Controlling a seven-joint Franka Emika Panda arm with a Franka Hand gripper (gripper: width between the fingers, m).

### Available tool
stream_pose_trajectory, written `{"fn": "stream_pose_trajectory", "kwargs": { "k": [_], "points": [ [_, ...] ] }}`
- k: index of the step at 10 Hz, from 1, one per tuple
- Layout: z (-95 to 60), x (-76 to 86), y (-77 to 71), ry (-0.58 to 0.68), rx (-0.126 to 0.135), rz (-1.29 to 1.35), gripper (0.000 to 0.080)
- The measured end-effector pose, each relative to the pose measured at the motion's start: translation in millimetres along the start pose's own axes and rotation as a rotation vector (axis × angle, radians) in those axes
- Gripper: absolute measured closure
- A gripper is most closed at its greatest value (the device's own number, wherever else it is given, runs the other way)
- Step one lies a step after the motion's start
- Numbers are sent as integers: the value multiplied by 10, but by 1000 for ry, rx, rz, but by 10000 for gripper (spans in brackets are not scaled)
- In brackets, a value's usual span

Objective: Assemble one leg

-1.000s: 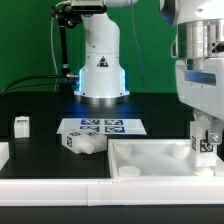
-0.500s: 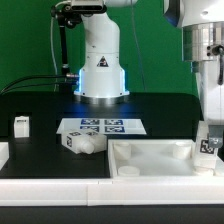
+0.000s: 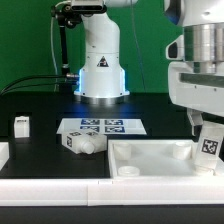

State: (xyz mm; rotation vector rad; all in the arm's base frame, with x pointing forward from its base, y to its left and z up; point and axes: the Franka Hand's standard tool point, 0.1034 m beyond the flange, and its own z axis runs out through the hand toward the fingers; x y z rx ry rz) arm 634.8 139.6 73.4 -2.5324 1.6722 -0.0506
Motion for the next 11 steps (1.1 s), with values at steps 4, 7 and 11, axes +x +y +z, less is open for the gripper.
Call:
{"fn": "stream_pose_trajectory", "kwargs": {
  "k": [4,7,11],
  "points": [
    [-12,79,11,13,-5,-325,150],
    [-33,176,2,56,-12,-558,150],
    [-25,205,33,49,-15,-371,503]
  ]
}}
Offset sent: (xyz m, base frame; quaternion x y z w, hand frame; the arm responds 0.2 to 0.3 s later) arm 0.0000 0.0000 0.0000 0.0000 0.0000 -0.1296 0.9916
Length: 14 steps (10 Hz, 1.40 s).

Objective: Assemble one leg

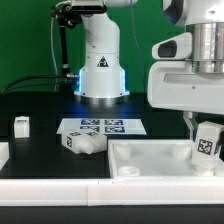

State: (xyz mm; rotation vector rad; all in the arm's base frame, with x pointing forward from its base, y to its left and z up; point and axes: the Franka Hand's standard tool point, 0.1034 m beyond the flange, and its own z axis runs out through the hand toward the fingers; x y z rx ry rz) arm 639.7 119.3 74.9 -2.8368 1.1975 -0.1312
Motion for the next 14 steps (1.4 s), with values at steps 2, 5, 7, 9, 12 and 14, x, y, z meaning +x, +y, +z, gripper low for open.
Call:
{"fn": "stream_pose_trajectory", "kwargs": {
  "k": [2,5,7,9,12,14],
  "points": [
    [-5,63,38,-12,3,210,504],
    [10,98,69,-51,24,608,506],
    [19,62,22,-68,50,938,506],
    [22,63,20,-75,59,980,505],
    [26,64,48,-59,46,590,312],
    [34,53,58,-48,47,287,161]
  ]
}}
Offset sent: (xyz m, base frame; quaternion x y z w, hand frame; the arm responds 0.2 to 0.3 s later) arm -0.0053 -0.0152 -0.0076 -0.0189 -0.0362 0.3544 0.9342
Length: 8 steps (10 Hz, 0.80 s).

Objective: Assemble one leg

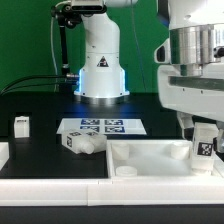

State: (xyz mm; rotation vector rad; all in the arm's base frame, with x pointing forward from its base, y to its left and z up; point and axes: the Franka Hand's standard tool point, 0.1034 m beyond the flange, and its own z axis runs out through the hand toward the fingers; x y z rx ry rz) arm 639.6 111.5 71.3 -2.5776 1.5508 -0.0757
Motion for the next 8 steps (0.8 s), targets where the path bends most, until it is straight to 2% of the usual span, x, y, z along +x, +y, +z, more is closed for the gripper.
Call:
{"fn": "stream_pose_trajectory", "kwargs": {
  "k": [1,3,5,7,8],
  "points": [
    [7,-56,-1,2,-6,-61,152],
    [5,-10,11,5,-8,-167,152],
    [-46,10,-23,23,-44,-471,150],
    [-75,27,-63,38,-58,-699,150],
    [-72,34,-56,39,-59,-699,272]
  ]
}}
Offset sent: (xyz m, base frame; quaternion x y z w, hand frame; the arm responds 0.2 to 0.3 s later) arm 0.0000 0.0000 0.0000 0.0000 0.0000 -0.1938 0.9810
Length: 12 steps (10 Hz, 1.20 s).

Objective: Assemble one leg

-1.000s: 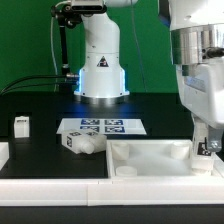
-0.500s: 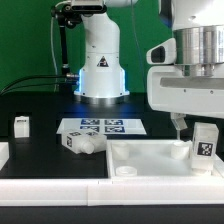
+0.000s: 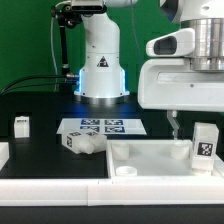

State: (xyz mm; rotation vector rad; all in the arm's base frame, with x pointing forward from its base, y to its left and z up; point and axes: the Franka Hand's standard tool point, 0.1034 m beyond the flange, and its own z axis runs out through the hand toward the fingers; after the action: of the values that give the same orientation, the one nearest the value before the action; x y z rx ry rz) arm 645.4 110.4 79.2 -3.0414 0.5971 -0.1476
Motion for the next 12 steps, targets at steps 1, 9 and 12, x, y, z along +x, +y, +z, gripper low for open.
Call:
{"fn": "stream_pose_trajectory", "kwargs": {
  "k": [1,9,12],
  "points": [
    [0,0,0,0,0,20,272],
    [17,-15,45,-38,3,1010,514],
    [21,-18,52,-59,17,1233,439]
  ]
}}
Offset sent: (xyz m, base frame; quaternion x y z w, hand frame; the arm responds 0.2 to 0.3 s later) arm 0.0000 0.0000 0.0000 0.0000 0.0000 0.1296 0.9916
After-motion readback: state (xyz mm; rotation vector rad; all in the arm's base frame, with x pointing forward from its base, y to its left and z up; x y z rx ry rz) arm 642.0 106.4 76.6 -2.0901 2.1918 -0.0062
